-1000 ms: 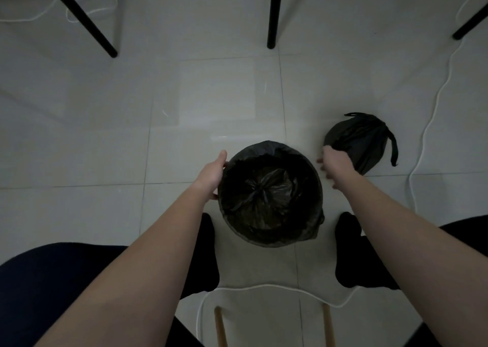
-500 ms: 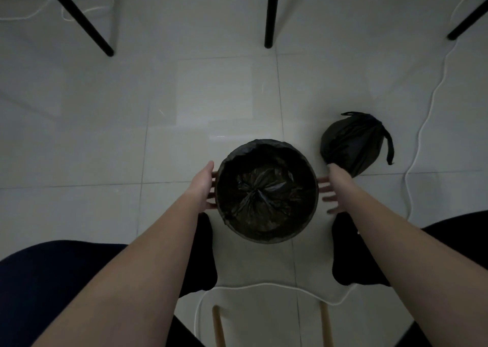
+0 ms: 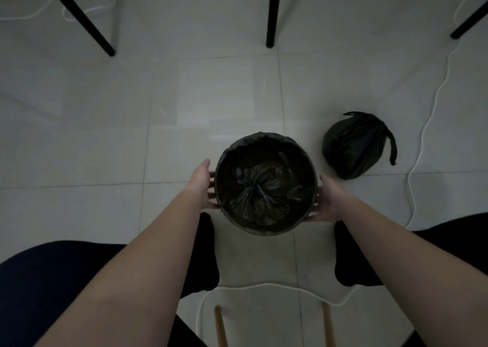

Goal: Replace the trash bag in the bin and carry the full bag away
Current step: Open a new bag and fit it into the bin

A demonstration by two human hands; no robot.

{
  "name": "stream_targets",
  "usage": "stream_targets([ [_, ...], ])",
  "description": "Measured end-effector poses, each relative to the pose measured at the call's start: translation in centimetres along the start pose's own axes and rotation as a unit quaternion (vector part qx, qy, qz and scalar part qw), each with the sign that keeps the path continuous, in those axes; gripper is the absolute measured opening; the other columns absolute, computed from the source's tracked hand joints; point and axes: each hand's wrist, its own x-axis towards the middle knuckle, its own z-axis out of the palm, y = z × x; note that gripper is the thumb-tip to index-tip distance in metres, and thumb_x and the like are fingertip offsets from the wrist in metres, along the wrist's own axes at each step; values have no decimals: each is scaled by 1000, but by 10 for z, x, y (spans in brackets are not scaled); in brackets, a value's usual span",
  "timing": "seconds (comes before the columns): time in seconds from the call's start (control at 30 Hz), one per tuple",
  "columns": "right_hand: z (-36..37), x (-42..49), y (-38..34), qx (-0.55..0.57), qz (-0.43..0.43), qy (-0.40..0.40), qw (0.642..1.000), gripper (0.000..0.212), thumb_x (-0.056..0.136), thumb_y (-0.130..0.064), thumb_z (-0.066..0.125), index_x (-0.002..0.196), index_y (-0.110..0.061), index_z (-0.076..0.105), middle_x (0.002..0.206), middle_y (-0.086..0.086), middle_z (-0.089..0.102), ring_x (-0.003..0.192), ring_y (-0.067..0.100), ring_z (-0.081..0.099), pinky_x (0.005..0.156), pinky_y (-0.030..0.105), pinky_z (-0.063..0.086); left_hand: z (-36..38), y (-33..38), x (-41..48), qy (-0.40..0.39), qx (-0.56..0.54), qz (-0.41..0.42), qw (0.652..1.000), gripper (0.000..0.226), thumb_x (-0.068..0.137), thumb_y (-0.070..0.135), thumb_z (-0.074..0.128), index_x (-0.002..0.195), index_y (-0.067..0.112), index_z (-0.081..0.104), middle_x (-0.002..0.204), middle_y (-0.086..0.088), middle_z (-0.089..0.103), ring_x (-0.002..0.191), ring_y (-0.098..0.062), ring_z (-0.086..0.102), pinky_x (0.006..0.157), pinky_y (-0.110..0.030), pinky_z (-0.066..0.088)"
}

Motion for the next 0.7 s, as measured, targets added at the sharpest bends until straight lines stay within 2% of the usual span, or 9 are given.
stream_targets([
  [0.07, -2, 1, -1, -29, -7, 53, 998, 69, 102, -63, 24, 117, -7, 62, 119, 17, 65, 110, 39, 62, 84, 55, 55, 1, 1, -2, -51, -53, 7, 997, 64, 99, 71, 34, 130, 22, 61, 129, -5, 63, 118, -34, 58, 92, -50, 50],
  [0.13, 0, -1, -4, -78, -118, 193, 971, 57, 102, -49, 33, 119, -4, 64, 118, 16, 64, 106, 36, 61, 88, 49, 51, 1, 2, 3, -43, -99, 55, 993, 65, 100, 69, 38, 140, 24, 59, 136, 0, 59, 127, -31, 55, 104, -54, 47],
  [0.23, 10, -9, -14, -181, -385, 354, 833, 30, 98, -26, 46, 107, -6, 67, 104, 10, 61, 95, 32, 58, 77, 34, 40, 5, 6, 4, 99, -4, 232, 968, 44, 101, 51, 51, 127, 19, 67, 127, 2, 64, 126, -25, 59, 112, -43, 44],
  [0.3, 22, -15, -21, -279, -533, 341, 722, 17, 94, -18, 54, 96, -10, 68, 97, 6, 59, 93, 27, 57, 77, 32, 40, 12, 12, -1, 208, 131, 384, 890, 25, 97, 34, 57, 110, 19, 72, 108, 4, 71, 106, -17, 65, 98, -35, 51],
  [0.37, 35, -15, -23, -386, -612, 268, 636, 10, 89, -17, 57, 92, -15, 66, 93, 1, 58, 92, 22, 55, 77, 33, 43, 23, 15, -9, 223, 263, 489, 801, 20, 93, 25, 55, 101, 21, 73, 99, 5, 70, 95, -16, 64, 90, -34, 52],
  [0.43, 51, -14, -17, -528, -596, 185, 577, 18, 90, -24, 54, 102, -20, 67, 100, 0, 63, 97, 21, 58, 80, 35, 46, 37, 11, -9, 188, 427, 523, 713, 23, 90, 22, 55, 103, 23, 73, 103, 1, 70, 100, -22, 62, 92, -37, 51],
  [0.53, 67, -4, 0, -726, -471, 130, 484, 45, 96, -43, 42, 134, -26, 59, 127, 3, 66, 115, 28, 61, 94, 43, 44, 56, -10, -10, 157, 669, 455, 567, 36, 88, 32, 53, 119, 24, 70, 121, -3, 66, 117, -30, 55, 99, -43, 44],
  [0.6, 69, 6, 12, -813, -357, 109, 447, 59, 99, -54, 32, 152, -28, 42, 145, 6, 57, 130, 32, 52, 110, 52, 31, 63, -29, -9, 136, 740, 417, 511, 43, 90, 38, 49, 126, 23, 67, 130, -4, 62, 124, -31, 50, 108, -47, 36],
  [0.7, 66, 20, 21, -889, -208, 105, 394, 71, 100, -65, 20, 163, -33, 13, 168, 5, 27, 152, 34, 25, 121, 63, -3, 61, -51, -1, 113, 792, 371, 472, 53, 96, 46, 43, 141, 23, 57, 148, -9, 52, 141, -36, 39, 122, -52, 20],
])
